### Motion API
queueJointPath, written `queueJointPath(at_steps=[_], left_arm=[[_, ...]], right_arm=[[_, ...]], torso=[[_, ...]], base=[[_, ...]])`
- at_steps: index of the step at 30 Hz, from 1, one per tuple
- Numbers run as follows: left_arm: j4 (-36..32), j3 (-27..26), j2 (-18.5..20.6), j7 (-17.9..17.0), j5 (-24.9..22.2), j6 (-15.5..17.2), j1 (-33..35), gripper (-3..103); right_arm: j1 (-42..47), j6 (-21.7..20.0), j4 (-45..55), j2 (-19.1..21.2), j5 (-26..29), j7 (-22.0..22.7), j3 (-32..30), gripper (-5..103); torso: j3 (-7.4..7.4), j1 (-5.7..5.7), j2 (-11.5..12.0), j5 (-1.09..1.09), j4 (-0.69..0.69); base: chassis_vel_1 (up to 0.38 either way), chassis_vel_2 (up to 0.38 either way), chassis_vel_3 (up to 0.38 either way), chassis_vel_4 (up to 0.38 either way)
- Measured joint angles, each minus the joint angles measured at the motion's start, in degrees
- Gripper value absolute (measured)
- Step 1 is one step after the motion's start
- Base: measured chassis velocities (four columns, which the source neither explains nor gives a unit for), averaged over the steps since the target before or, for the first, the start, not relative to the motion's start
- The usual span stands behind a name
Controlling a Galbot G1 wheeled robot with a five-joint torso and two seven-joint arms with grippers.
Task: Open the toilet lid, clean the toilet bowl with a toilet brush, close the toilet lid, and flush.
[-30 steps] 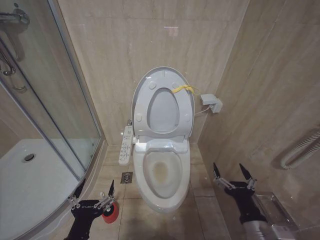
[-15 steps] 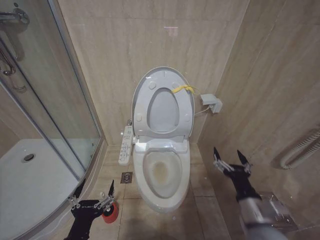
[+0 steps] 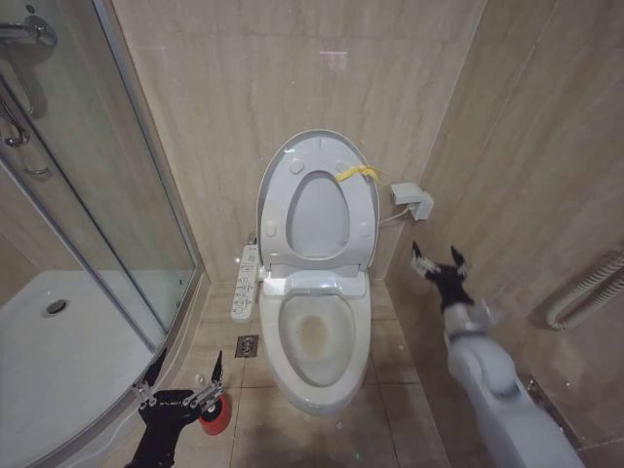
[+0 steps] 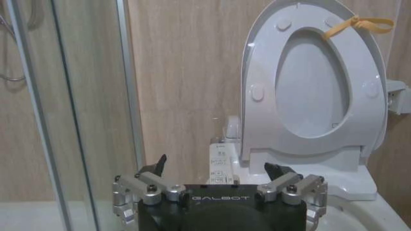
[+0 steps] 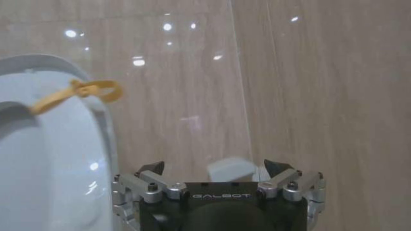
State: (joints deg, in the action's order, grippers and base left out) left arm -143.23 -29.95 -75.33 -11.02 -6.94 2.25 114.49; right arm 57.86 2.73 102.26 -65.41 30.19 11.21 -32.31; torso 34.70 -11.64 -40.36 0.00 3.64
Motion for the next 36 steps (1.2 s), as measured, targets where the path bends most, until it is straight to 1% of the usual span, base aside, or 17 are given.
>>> queueJointPath(at_steps=[1, 2, 3, 5, 6, 7, 9, 10, 12, 21, 24, 27, 28, 32, 34, 36], left_arm=[[0.0, 0.0, 0.0, 0.0, 0.0, 0.0, 0.0, 100], [0.0, 0.0, 0.0, 0.0, 0.0, 0.0, 0.0, 100], [0.0, 0.0, 0.0, 0.0, 0.0, 0.0, 0.0, 100], [0.0, 0.0, 0.0, 0.0, 0.0, 0.0, 0.0, 100], [0.0, 0.0, 0.0, 0.0, 0.0, 0.0, 0.0, 100], [0.0, 0.0, 0.0, 0.0, 0.0, 0.0, 0.0, 100], [0.0, 0.0, 0.0, 0.0, 0.0, 0.0, 0.0, 100], [0.0, 0.0, 0.0, 0.0, 0.0, 0.0, 0.0, 100], [0.0, 0.0, 0.0, 0.0, 0.0, 0.0, 0.0, 100], [0.0, 0.0, 0.0, 0.0, 0.0, 0.0, 0.0, 100], [0.0, 0.0, 0.0, 0.0, 0.0, 0.0, 0.0, 100], [0.0, 0.0, 0.0, 0.0, 0.0, 0.0, 0.0, 100], [0.0, 0.0, 0.0, 0.0, 0.0, 0.0, 0.0, 100], [0.0, 0.0, 0.0, 0.0, 0.0, 0.0, 0.0, 100], [0.0, 0.0, 0.0, 0.0, 0.0, 0.0, 0.0, 100], [0.0, 0.0, 0.0, 0.0, 0.0, 0.0, 0.0, 100]], right_arm=[[-2.8, 1.0, -2.9, 0.1, -0.6, 0.0, 0.9, 100], [-2.8, 1.0, -2.9, 0.1, -0.6, 0.0, 0.9, 100], [-6.4, 2.2, -5.9, 0.2, -1.7, -0.2, 2.1, 100], [-9.4, 2.9, -8.2, 0.3, -2.4, -0.4, 3.2, 100], [-9.4, 2.9, -8.2, 0.3, -2.4, -0.4, 3.2, 100], [-11.7, 3.2, -9.6, 0.2, -2.4, -0.6, 3.8, 100], [-14.5, 4.0, -11.5, -0.1, -2.4, -1.8, 3.9, 100], [-14.5, 4.0, -11.5, -0.1, -2.4, -1.8, 3.9, 100], [-17.6, 5.5, -13.9, -0.2, -3.3, -4.0, 3.9, 100], [-19.8, 5.5, -14.7, 0.2, -4.0, -3.5, 5.0, 100], [-19.9, 5.7, -14.7, 0.1, -4.1, -2.3, 5.8, 100], [-21.1, 5.8, -14.7, -0.2, -5.0, -1.1, 7.2, 100], [-21.8, 5.8, -15.1, -0.3, -5.8, -1.0, 7.7, 100], [-24.2, 5.7, -16.5, -0.6, -7.3, -0.6, 9.9, 100], [-24.7, 5.6, -16.9, -0.6, -7.5, -0.4, 10.5, 100], [-25.8, 5.3, -17.4, -0.6, -8.2, -0.2, 12.1, 100]], torso=[[0.01, 0.00, 0.0, 0.01, 0.02], [0.01, 0.00, 0.0, 0.01, 0.02], [0.00, 0.00, 0.0, 0.01, 0.03], [0.00, 0.00, 0.0, 0.00, 0.03], [0.00, 0.00, 0.0, 0.00, 0.03], [0.00, 0.00, 0.0, 0.00, 0.02], [0.00, 0.01, 0.0, -0.01, 0.03], [0.00, 0.01, 0.0, -0.01, 0.03], [-0.01, 0.01, 0.0, -0.01, 0.03], [-0.02, 0.03, 0.0, 0.00, 0.04], [-0.01, 0.03, 0.0, 0.00, 0.04], [0.01, -0.03, 0.0, 0.00, 0.03], [0.02, -0.04, 0.0, -0.01, 0.00], [0.01, -0.04, 0.0, -0.01, 0.00], [0.01, -0.03, 0.0, -0.01, 0.00], [-0.02, 0.03, 0.0, -0.01, 0.03]], base=[[0.000, 0.000, 0.000, 0.000], [0.000, 0.000, 0.000, 0.000], [0.000, 0.000, 0.000, 0.000], [0.000, 0.000, 0.000, 0.000], [0.000, 0.000, 0.000, 0.000], [0.000, 0.000, 0.000, 0.000], [0.000, 0.000, 0.000, 0.000], [0.000, 0.000, 0.000, 0.000], [0.000, 0.000, 0.000, 0.000], [-0.037, 0.037, 0.044, -0.039], [-0.149, 0.121, 0.151, -0.147], [-0.142, 0.168, 0.174, -0.160], [-0.111, 0.151, 0.109, -0.106], [-0.068, 0.104, 0.078, -0.055], [0.000, 0.000, 0.000, 0.000], [0.021, -0.033, -0.010, 0.020]])
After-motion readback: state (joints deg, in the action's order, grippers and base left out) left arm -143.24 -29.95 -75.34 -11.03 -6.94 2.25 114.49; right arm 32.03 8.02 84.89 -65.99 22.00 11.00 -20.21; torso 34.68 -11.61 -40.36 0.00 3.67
